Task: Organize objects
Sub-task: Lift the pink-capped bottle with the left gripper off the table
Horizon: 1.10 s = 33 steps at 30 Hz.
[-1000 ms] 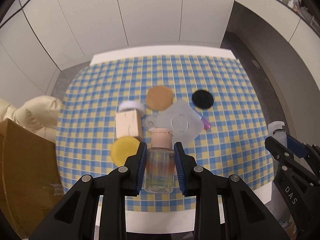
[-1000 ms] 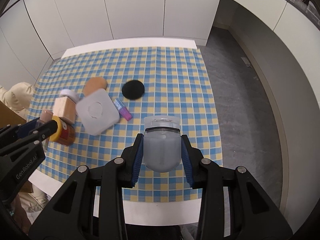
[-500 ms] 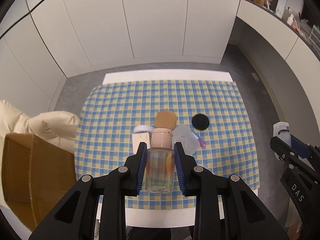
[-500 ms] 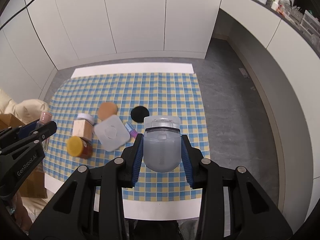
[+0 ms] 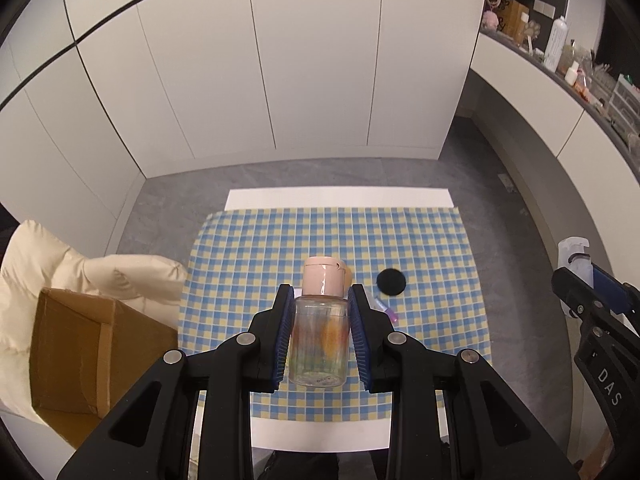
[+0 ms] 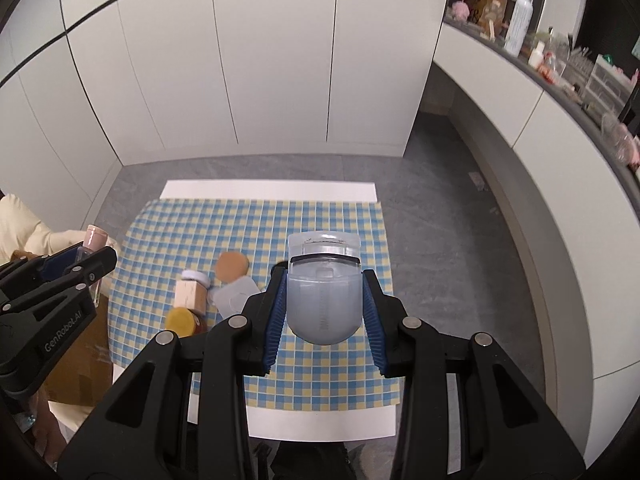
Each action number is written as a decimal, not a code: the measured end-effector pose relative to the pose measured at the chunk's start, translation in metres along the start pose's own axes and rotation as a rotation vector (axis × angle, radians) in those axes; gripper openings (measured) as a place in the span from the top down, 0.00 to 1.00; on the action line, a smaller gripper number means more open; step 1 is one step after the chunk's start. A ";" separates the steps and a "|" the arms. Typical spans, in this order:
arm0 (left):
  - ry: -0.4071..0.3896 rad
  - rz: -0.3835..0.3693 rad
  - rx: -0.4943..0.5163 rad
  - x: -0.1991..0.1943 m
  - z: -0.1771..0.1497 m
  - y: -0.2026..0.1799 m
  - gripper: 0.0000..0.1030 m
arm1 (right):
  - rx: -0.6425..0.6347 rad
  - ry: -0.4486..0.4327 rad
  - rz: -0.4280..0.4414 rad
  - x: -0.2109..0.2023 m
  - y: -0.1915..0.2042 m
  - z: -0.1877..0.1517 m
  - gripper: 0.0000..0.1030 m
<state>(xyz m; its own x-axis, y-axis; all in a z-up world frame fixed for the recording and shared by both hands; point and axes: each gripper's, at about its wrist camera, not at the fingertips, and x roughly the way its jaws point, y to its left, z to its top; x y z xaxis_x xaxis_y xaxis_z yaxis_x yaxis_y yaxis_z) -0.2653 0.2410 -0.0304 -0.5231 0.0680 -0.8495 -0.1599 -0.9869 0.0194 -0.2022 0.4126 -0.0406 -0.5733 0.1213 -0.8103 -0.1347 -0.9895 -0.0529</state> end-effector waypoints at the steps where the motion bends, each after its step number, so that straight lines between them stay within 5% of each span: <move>1: -0.007 -0.003 -0.003 -0.007 0.004 0.001 0.74 | -0.003 -0.010 -0.001 -0.008 0.000 0.004 0.64; 16: -0.107 -0.011 0.001 -0.087 0.023 0.002 0.73 | -0.016 -0.102 -0.003 -0.090 0.000 0.031 0.64; 33: -0.108 -0.025 -0.004 -0.102 0.017 0.007 0.74 | -0.014 -0.112 -0.009 -0.108 0.000 0.026 0.64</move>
<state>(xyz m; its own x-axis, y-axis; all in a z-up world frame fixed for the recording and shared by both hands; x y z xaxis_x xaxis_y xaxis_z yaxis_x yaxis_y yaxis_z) -0.2271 0.2300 0.0653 -0.6064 0.1075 -0.7878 -0.1704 -0.9854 -0.0033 -0.1615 0.4012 0.0621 -0.6588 0.1379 -0.7396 -0.1300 -0.9891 -0.0687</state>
